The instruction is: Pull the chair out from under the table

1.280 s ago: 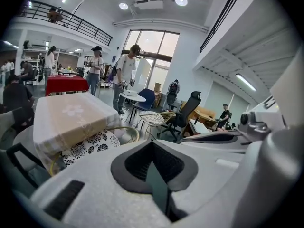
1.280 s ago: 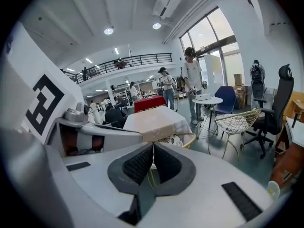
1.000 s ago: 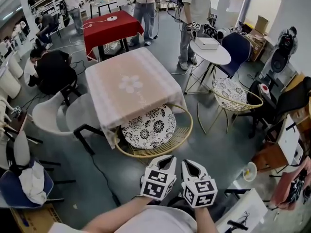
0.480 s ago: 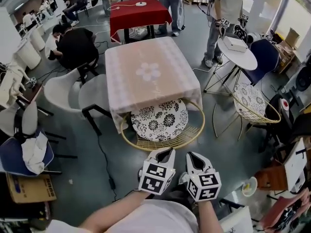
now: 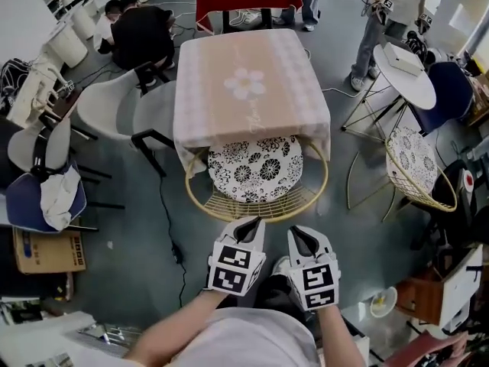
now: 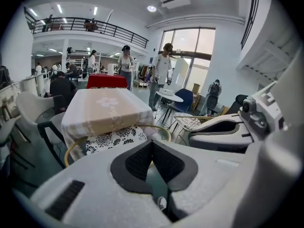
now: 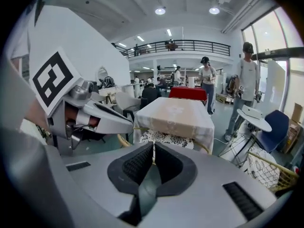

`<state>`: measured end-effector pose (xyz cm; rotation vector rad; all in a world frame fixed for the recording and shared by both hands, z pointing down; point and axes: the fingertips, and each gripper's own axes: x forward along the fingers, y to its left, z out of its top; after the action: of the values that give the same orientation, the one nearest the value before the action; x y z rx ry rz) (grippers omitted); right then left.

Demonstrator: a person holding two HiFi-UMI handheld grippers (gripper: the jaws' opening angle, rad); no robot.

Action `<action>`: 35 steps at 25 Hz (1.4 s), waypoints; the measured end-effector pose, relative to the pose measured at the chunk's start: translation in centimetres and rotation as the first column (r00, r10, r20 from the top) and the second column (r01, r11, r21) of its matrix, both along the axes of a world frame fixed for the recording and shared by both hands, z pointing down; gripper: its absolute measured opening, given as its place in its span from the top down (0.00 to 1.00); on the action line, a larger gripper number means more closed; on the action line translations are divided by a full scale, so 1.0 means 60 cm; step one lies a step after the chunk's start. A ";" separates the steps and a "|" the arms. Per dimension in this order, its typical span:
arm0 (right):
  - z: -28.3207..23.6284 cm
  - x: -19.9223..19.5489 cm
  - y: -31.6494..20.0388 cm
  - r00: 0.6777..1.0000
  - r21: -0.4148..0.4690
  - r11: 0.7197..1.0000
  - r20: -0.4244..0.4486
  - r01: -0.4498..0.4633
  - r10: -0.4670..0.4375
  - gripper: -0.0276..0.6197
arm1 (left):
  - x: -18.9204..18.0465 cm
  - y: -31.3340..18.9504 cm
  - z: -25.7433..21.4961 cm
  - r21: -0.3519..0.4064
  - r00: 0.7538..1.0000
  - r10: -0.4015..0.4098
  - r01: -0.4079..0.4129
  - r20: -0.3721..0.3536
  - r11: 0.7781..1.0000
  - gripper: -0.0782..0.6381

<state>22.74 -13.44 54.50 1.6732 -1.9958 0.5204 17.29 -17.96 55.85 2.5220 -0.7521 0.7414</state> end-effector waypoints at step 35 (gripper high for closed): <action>0.202 0.000 -0.051 0.428 -0.382 0.633 -0.496 0.674 -0.755 0.80 | -0.038 0.007 0.207 0.034 0.532 0.430 -0.657 0.729 0.753 0.66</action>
<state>22.74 -16.52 66.64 0.5962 -1.8472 -0.2252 15.03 -17.56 68.26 2.7703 -0.2164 2.0245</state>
